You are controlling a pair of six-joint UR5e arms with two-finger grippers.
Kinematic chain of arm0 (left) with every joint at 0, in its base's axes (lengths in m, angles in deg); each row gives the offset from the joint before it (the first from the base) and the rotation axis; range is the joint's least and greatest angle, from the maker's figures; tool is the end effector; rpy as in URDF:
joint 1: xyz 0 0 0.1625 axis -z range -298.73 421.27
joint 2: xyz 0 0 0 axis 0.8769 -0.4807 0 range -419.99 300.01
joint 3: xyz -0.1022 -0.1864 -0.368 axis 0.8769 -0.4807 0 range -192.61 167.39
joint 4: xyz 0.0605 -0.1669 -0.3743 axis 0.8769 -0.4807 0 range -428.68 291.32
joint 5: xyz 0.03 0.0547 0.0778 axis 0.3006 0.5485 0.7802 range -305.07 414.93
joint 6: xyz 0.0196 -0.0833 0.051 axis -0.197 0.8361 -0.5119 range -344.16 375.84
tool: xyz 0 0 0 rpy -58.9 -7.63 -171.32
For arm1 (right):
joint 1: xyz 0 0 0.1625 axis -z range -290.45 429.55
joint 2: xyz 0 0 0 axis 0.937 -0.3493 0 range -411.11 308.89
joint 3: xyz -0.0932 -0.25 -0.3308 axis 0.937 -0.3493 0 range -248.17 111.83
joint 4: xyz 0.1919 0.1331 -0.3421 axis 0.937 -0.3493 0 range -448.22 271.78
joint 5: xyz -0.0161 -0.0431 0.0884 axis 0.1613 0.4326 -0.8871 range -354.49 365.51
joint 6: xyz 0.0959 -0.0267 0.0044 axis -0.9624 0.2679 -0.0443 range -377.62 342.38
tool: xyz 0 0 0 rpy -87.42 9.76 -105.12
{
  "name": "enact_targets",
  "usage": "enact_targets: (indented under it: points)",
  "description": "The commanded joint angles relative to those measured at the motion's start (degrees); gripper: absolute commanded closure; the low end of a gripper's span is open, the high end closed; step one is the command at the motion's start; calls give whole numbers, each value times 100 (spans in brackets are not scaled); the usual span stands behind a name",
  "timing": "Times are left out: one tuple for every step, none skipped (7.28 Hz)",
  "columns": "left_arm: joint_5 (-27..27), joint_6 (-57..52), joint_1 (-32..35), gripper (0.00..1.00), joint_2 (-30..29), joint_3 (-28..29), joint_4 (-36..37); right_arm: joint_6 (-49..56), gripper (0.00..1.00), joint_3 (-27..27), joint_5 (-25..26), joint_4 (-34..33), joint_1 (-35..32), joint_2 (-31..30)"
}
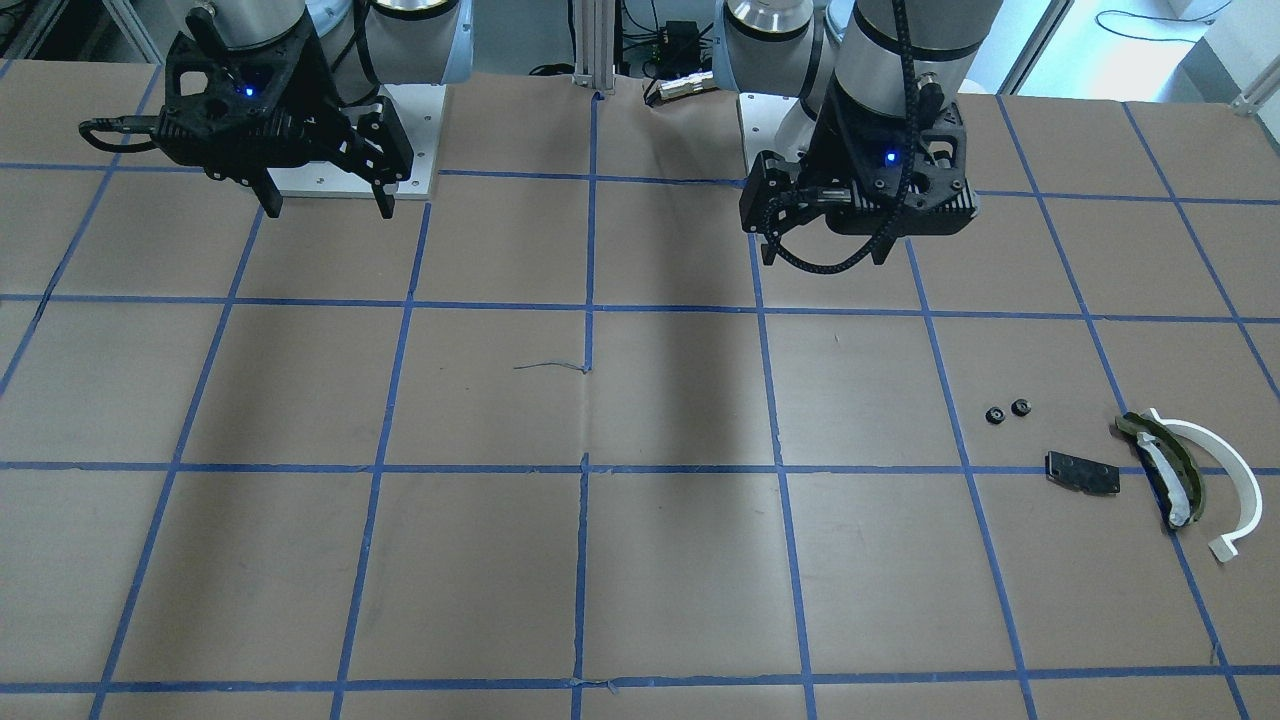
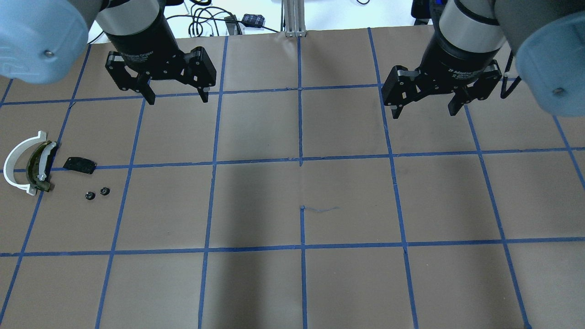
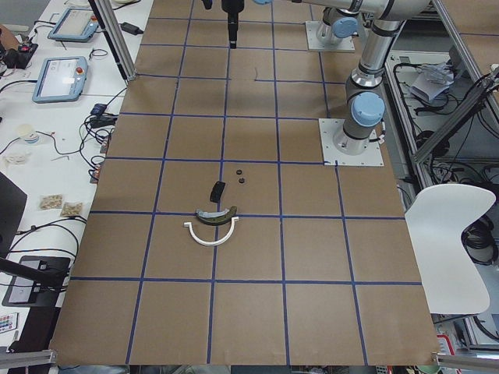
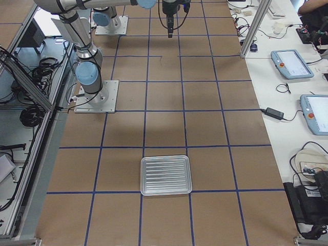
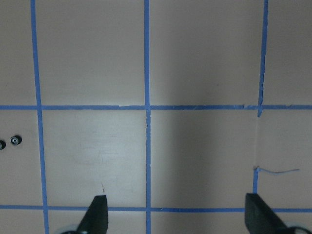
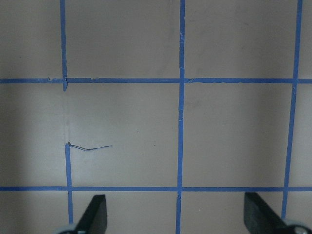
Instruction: Place bearing gear from tray to pile
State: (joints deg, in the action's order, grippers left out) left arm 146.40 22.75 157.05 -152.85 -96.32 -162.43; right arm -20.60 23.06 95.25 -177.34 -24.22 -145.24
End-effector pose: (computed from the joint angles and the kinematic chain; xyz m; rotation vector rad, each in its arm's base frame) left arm -0.1816 -0.4962 0.5103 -0.0306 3.1152 0.0041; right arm 0.1640 -0.4544 0.5102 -0.0217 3.1345 -0.0549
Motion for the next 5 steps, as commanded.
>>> enact_targets:
  points:
    - [-24, 4, -303, 0, 259, -181, 207, 0, 0, 0, 0, 0, 0, 0]
    - [-138, -75, -506, 0, 347, -190, 277, 0, 0, 0, 0, 0, 0, 0]
    - [-87, -302, -569, 0, 496, -286, 226, 0, 0, 0, 0, 0, 0, 0]
    - [-69, -313, -595, 0, 602, -295, -70, 0, 0, 0, 0, 0, 0, 0]
    - [-138, -261, -604, 0, 542, -287, -99, 0, 0, 0, 0, 0, 0, 0]
